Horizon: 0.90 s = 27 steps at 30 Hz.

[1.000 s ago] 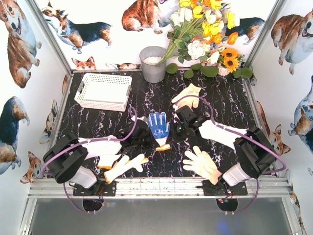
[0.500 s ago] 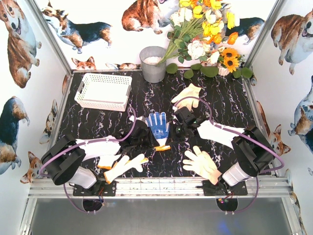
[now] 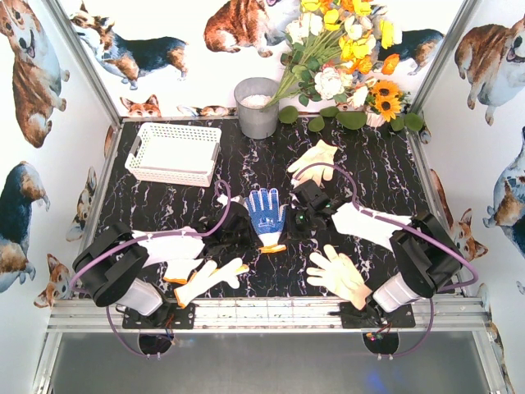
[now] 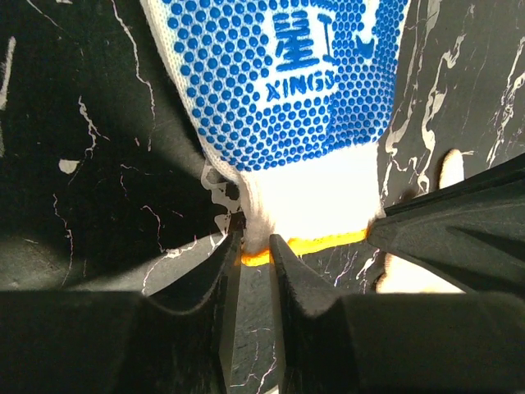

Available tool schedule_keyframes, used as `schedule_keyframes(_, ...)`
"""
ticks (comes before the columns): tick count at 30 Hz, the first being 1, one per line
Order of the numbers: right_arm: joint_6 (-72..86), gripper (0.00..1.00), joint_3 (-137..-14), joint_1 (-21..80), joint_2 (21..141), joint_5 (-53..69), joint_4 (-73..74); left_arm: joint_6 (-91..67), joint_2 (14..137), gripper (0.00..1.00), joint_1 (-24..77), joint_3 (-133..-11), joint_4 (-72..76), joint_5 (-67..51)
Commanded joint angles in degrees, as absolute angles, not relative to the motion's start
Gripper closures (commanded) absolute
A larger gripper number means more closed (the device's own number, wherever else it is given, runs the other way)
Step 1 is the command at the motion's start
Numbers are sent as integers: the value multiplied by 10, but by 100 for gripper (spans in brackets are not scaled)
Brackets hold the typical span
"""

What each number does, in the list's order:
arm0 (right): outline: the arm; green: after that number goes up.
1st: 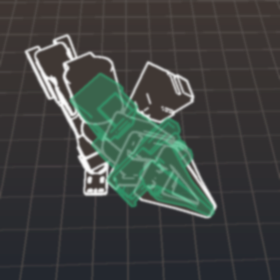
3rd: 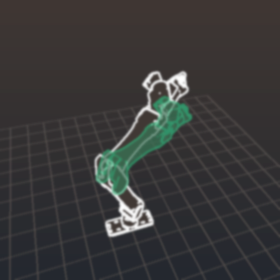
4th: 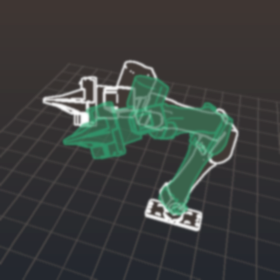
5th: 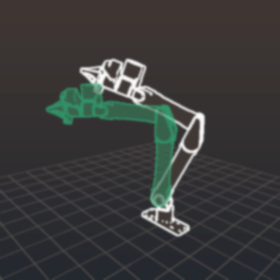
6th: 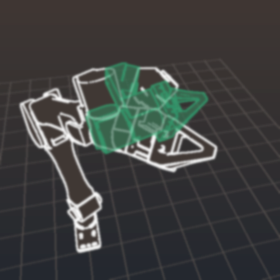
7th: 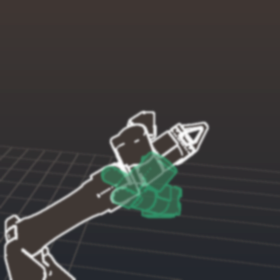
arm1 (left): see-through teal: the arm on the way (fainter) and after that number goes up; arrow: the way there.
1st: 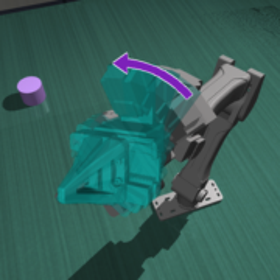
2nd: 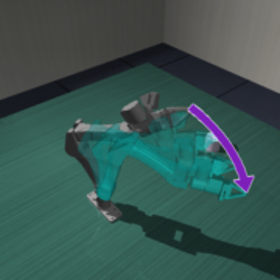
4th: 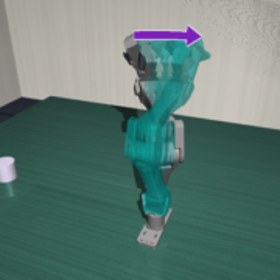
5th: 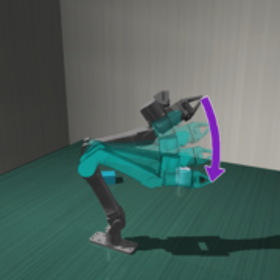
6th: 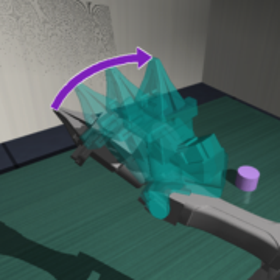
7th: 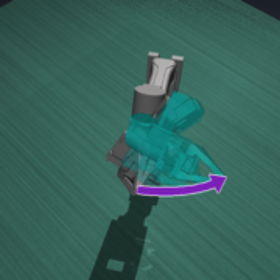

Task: Put the gloves into the storage basket
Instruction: Pair the glove with the glove.

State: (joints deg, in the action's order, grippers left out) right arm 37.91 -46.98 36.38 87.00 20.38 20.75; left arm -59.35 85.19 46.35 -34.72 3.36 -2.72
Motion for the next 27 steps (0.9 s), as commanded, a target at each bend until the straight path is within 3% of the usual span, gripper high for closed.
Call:
schedule_keyframes(1,387,100,-463,369,837,195,199,-589,851,88,467,-357,42,-23)
schedule_keyframes(13,391,100,-449,369,849,189,198,-590,854,91,467,-350,44,-28)
schedule_keyframes(22,392,100,-451,371,872,176,200,-589,845,78,467,-349,43,-26)
schedule_keyframes(27,379,74,-463,371,861,161,226,-575,815,66,467,-362,0,1)
